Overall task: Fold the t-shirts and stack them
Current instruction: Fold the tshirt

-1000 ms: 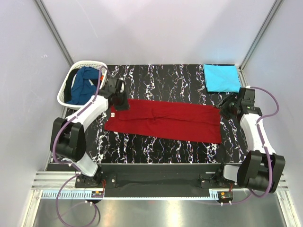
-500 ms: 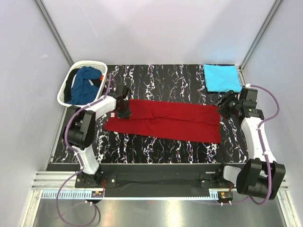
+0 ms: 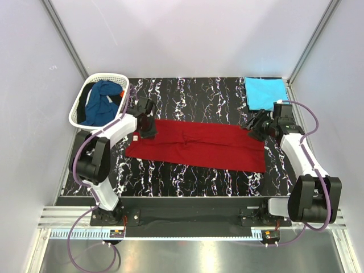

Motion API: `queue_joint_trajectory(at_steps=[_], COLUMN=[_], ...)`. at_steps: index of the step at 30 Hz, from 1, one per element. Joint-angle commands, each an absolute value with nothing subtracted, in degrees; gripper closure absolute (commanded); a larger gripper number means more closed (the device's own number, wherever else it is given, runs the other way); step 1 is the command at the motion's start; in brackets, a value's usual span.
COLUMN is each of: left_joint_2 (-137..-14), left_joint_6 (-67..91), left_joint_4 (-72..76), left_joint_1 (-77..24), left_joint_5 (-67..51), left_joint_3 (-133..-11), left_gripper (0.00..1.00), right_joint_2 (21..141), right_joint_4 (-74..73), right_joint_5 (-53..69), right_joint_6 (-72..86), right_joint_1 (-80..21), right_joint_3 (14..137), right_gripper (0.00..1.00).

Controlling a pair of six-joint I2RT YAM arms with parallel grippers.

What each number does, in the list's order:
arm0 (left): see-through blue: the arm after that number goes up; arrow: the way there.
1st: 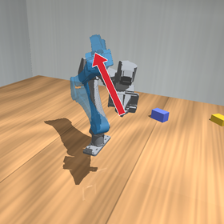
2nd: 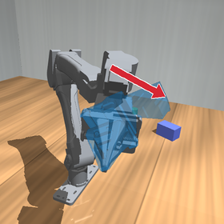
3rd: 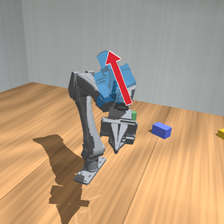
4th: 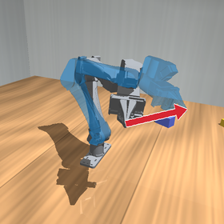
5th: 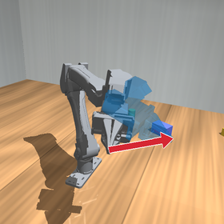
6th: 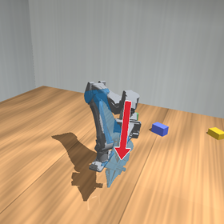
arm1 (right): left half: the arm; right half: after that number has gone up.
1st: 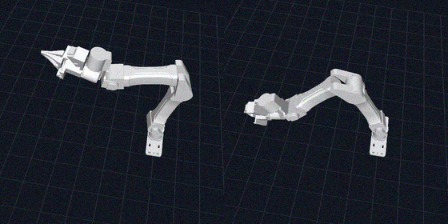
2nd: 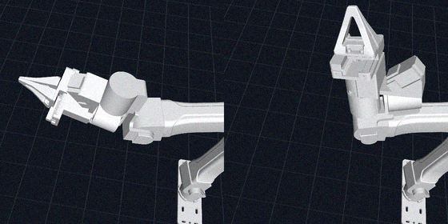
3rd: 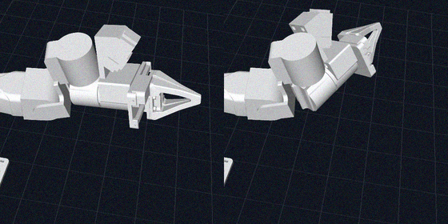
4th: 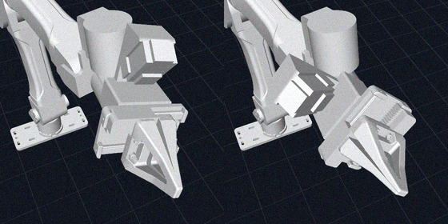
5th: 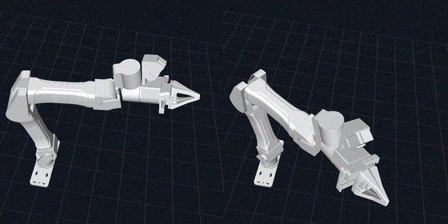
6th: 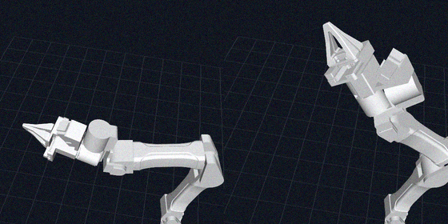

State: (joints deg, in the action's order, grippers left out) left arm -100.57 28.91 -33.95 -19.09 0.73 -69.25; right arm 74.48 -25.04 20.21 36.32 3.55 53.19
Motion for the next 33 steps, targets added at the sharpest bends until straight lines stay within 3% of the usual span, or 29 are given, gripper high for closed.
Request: queue_joint_trajectory(at_steps=[1,12,20,26,33], left_joint_2=[-98.1,-105.8,-113.6,-124.6,-135.4], left_joint_6=[27.9,28.9,28.8,29.4,26.8], left_joint_4=[-33.3,-33.0,-33.1,-34.9,-36.1], left_joint_1=[-19.2,-19.2,-19.2,-18.2,-17.6], left_joint_5=[2.5,4.8,4.9,1.6,-3.1], left_joint_3=[-71.4,-71.5,-78.9,-93.1,-118.1], left_gripper=[1.00,1.00,1.00,1.00,1.00], right_joint_2=[75.1,74.5,72.3,71.3,70.1], right_joint_4=[-21.7,-21.5,-21.6,-22.8,-22.9], right_joint_5=[20.0,19.9,20.1,13.7,11.6], right_joint_6=[37.2,37.3,37.4,35.9,36.2], right_joint_1=[1.9,1.1,1.0,0.9,0.9], right_joint_3=[54.1,54.8,56.6,57.5,58.5], right_gripper=[0.45,0.44,0.44,0.43,0.42])
